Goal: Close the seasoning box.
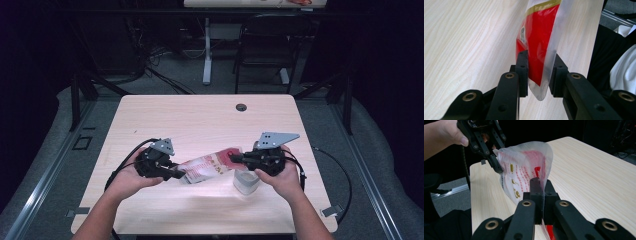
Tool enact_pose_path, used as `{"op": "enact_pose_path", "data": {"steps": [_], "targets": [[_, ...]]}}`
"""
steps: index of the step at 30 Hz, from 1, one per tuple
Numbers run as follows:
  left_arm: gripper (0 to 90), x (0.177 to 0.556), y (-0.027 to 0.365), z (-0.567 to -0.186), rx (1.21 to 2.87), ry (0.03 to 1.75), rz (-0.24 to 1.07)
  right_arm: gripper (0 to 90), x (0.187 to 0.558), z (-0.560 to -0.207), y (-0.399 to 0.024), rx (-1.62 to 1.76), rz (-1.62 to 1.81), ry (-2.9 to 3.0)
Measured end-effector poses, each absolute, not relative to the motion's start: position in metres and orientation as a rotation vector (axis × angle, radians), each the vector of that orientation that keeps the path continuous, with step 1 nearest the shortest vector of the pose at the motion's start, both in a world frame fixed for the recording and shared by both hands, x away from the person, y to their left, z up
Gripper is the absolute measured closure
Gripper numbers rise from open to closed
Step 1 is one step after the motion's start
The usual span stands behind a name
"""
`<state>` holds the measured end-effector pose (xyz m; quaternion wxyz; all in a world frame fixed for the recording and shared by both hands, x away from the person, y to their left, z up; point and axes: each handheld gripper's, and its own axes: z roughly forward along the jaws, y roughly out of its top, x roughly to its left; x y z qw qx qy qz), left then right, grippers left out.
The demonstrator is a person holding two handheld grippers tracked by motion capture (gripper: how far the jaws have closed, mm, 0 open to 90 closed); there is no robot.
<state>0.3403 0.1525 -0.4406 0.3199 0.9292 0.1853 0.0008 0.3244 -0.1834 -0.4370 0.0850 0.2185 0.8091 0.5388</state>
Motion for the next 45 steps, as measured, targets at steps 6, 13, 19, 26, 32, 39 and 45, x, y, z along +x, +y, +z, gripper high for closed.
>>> {"op": "enact_pose_path", "data": {"steps": [6,13,19,26,32,39,45], "targets": [[73.7,0.342,0.152,-0.438,2.44,0.488,0.004,89.8,0.325,-0.438,-0.185,0.657,1.618,2.41],[73.8,0.342,0.152,-0.436,2.432,0.488,0.003,89.8,0.325,-0.439,-0.187,0.663,1.619,2.397],[73.9,0.342,0.153,-0.435,2.426,0.485,0.001,89.7,0.325,-0.438,-0.188,0.661,1.613,2.4],[73.9,0.342,0.152,-0.431,2.422,0.477,0.012,89.7,0.324,-0.438,-0.189,0.667,1.608,2.388],[74.1,0.342,0.151,-0.425,2.407,0.478,0.021,89.6,0.324,-0.438,-0.193,0.675,1.603,2.38],[74.2,0.343,0.148,-0.416,2.402,0.466,0.036,89.5,0.323,-0.439,-0.198,0.696,1.604,2.365],[74.3,0.344,0.146,-0.41,2.41,0.465,0.038,89.5,0.323,-0.439,-0.2,0.705,1.6,2.361]]}}
